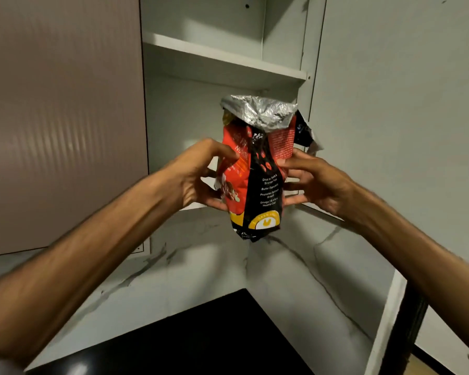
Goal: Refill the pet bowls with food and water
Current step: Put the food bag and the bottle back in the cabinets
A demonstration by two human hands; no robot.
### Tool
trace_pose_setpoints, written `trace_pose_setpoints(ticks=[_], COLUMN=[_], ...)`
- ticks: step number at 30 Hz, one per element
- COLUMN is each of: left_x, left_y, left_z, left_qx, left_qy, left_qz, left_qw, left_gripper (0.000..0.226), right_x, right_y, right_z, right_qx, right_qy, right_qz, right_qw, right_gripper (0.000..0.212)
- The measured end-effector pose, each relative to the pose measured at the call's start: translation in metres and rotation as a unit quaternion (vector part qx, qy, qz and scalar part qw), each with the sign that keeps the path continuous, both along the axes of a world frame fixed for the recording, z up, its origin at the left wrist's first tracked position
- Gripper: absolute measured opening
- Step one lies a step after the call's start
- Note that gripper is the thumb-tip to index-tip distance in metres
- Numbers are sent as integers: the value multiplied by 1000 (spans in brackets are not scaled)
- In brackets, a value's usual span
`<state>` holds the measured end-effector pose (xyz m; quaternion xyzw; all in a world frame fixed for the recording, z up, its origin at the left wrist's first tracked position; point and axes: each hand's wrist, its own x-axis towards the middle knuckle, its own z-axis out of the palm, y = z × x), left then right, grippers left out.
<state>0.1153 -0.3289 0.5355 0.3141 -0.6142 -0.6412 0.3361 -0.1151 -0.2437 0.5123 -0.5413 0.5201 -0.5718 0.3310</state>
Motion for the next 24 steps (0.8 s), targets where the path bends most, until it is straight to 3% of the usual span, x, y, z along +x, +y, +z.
trace_pose_setpoints(ticks=[10, 17, 21, 24], left_x=[-21, -44, -56, -64], left_y=[-52, -107, -136, -158], left_z=[40, 48, 46, 40], left_qx=[-5, 6, 7, 14], left_qy=[1, 4, -1, -2], left_qz=[34, 69, 92, 109], left_qw=[999, 998, 996, 994], left_gripper=[32, 44, 33, 37], right_x=[-21, -46, -59, -66], right_y=[-71, -141, -183, -212], right_z=[38, 49, 46, 41], right_qx=[0, 13, 32, 44], right_qy=[0, -7, -14, -17], right_qz=[0, 14, 24, 36], right_qw=[1000, 1000, 999, 998], right_gripper=[39, 29, 35, 36])
